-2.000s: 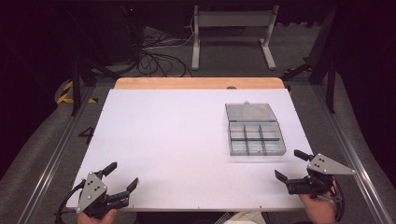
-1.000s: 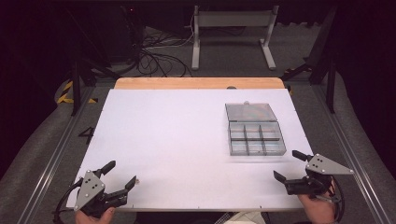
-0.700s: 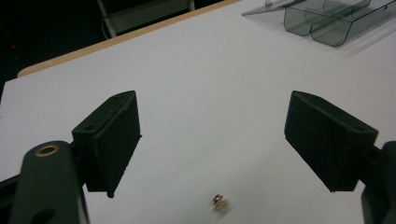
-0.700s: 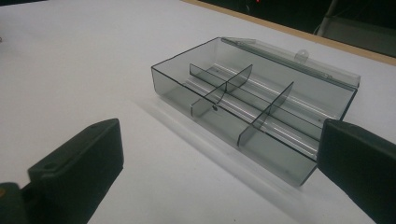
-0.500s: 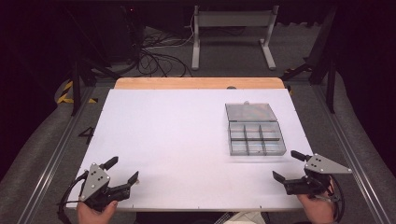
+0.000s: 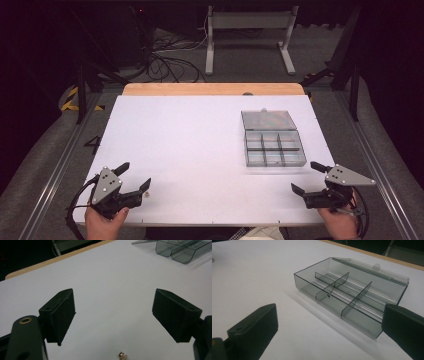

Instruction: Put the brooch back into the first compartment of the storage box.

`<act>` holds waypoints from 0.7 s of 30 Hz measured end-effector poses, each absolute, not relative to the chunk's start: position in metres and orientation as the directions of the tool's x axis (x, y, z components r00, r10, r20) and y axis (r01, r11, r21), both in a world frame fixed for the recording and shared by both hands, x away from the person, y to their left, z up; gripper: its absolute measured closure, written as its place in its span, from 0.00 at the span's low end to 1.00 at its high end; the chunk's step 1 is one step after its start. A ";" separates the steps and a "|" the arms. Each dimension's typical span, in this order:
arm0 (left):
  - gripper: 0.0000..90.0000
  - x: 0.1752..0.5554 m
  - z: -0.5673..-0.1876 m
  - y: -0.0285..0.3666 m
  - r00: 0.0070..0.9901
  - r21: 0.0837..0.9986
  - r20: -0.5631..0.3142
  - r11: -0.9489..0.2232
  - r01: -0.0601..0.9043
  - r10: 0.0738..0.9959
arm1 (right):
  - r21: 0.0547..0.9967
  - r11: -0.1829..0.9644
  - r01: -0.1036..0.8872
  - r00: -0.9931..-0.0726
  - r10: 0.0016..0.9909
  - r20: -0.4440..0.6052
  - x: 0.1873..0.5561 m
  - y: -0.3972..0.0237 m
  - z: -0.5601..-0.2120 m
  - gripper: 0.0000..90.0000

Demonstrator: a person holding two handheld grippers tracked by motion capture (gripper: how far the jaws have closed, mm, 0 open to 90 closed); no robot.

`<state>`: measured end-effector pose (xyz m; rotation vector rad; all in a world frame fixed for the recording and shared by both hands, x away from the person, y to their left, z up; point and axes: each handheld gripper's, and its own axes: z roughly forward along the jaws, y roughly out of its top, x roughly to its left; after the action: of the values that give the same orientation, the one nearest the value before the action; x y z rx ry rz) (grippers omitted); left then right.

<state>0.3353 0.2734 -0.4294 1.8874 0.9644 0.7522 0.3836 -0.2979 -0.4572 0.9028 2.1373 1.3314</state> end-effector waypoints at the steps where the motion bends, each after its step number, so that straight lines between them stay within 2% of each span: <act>1: 0.21 0.336 -0.429 0.274 0.516 0.885 0.131 -0.335 0.325 0.846 | 0.905 0.315 0.287 -0.677 0.734 -0.041 0.384 -0.298 -0.457 0.01; 7: 0.22 0.338 -0.427 0.274 0.532 0.870 0.117 -0.345 0.352 0.838 | 0.905 0.314 0.286 -0.679 0.733 -0.040 0.384 -0.298 -0.457 0.01; 12: 0.25 0.345 -0.429 0.275 0.574 0.827 0.055 -0.360 0.432 0.817 | 0.904 0.321 0.284 -0.682 0.730 -0.044 0.383 -0.298 -0.457 0.02; 21: 0.29 0.349 -0.432 0.270 0.580 0.763 0.076 -0.422 0.490 0.811 | 0.903 0.321 0.285 -0.685 0.727 -0.042 0.384 -0.298 -0.458 0.02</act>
<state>0.3488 0.2697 -0.4322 2.0966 1.0321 0.5770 0.3836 -0.2976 -0.4576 0.8939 2.1477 1.3322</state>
